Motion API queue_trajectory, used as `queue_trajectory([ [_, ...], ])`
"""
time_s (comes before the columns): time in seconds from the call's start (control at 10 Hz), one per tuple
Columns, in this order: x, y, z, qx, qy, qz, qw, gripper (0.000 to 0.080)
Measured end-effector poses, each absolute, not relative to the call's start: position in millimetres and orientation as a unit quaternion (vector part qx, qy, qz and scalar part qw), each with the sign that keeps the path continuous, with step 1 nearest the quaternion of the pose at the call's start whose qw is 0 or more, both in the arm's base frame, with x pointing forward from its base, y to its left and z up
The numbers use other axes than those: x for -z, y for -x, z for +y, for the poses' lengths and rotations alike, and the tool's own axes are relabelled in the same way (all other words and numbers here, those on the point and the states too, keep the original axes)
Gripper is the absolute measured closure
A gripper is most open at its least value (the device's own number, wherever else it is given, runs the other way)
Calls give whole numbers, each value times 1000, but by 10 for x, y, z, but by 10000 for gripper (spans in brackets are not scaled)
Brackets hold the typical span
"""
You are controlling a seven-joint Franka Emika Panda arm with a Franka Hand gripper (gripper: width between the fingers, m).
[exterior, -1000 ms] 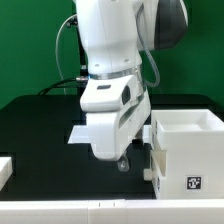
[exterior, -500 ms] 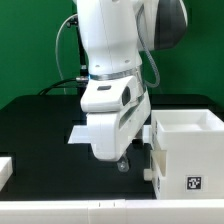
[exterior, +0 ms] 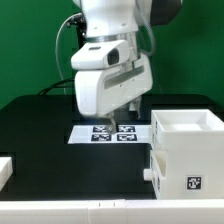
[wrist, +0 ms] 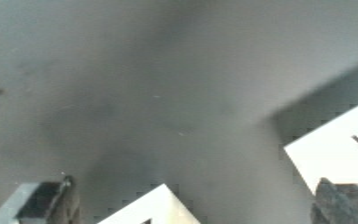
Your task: Assemble drawer
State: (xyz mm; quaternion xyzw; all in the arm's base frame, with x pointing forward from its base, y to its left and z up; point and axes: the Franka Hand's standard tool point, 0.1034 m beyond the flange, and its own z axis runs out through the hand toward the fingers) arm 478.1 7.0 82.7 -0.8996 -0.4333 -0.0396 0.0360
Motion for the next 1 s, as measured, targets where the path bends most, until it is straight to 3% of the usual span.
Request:
queue_trajectory([
  [0.5, -805, -4743, 125, 38, 911, -410, 37, 150],
  [0.7, -756, -4524, 368, 29, 945, -323, 38, 150],
  [0.9, -872, -4406, 784, 32, 971, -234, 37, 150],
  [1.0, -831, -4306, 944, 27, 972, -229, 38, 150],
])
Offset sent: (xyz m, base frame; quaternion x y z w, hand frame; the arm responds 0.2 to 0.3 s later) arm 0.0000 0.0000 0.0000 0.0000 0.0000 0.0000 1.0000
